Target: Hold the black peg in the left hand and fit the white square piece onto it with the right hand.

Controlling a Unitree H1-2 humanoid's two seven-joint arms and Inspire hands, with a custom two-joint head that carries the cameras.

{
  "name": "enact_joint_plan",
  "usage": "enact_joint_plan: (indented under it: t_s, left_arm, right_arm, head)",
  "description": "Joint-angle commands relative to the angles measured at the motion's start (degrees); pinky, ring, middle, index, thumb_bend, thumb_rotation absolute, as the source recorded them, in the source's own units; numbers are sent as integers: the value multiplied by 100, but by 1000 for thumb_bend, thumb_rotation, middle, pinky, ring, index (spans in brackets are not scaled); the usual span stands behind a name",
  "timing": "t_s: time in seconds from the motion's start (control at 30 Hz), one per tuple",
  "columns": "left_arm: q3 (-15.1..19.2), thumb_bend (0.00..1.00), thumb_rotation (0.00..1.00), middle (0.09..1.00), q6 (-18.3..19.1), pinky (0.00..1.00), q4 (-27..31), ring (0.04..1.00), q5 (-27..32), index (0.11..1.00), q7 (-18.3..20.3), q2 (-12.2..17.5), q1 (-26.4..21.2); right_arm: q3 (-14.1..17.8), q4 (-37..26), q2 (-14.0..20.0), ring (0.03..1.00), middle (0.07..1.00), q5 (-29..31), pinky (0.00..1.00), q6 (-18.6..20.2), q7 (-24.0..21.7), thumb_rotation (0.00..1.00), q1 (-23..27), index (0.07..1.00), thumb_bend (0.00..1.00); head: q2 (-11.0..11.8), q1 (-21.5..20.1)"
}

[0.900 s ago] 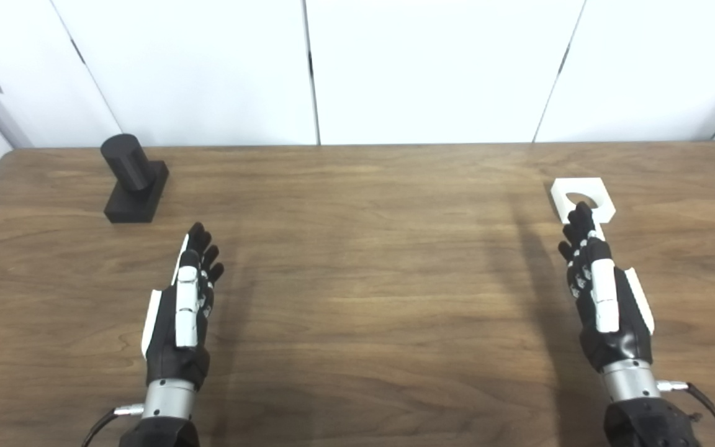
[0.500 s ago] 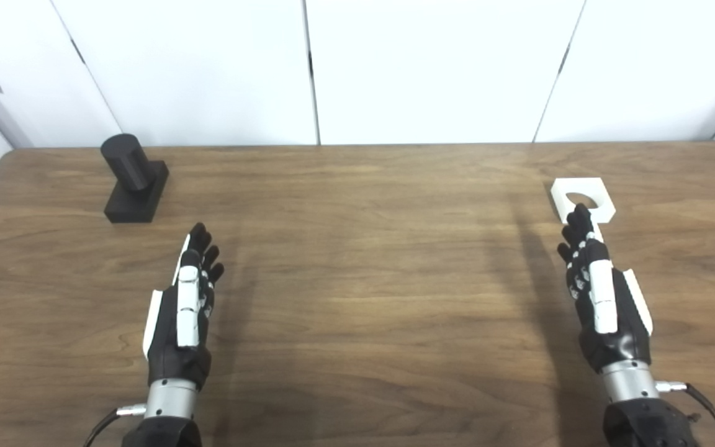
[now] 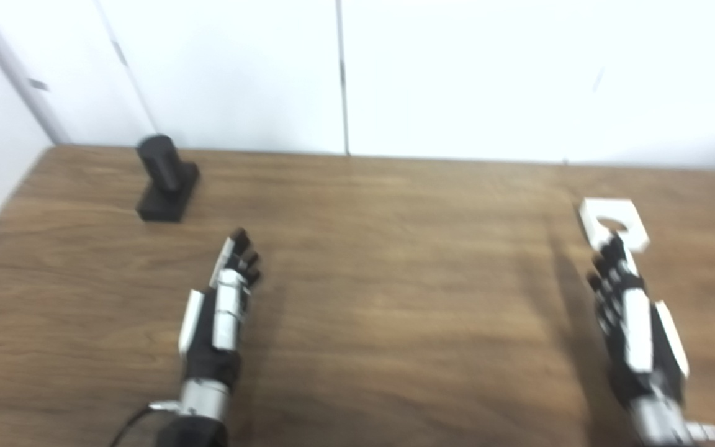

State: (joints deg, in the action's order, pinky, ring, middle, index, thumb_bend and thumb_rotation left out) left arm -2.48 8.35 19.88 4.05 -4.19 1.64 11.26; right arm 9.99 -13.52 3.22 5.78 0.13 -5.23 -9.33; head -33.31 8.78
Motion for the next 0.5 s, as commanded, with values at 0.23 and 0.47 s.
enact_joint_plan:
  t_s: [0.23,0.47]
  left_arm:
    - [-288,499,1000,997,-402,945,-137,970,-275,986,-83,-328,655]
    - [-348,462,1000,1000,-549,948,-326,988,-290,994,-81,-317,610]
  right_arm:
    - [79,52,213,1000,1000,221,1000,-326,-253,1000,-666,1000,573]
    - [101,179,264,1000,1000,219,1000,-414,-418,1000,-622,1000,612]
  head:
    - [434,633]
    - [520,697]
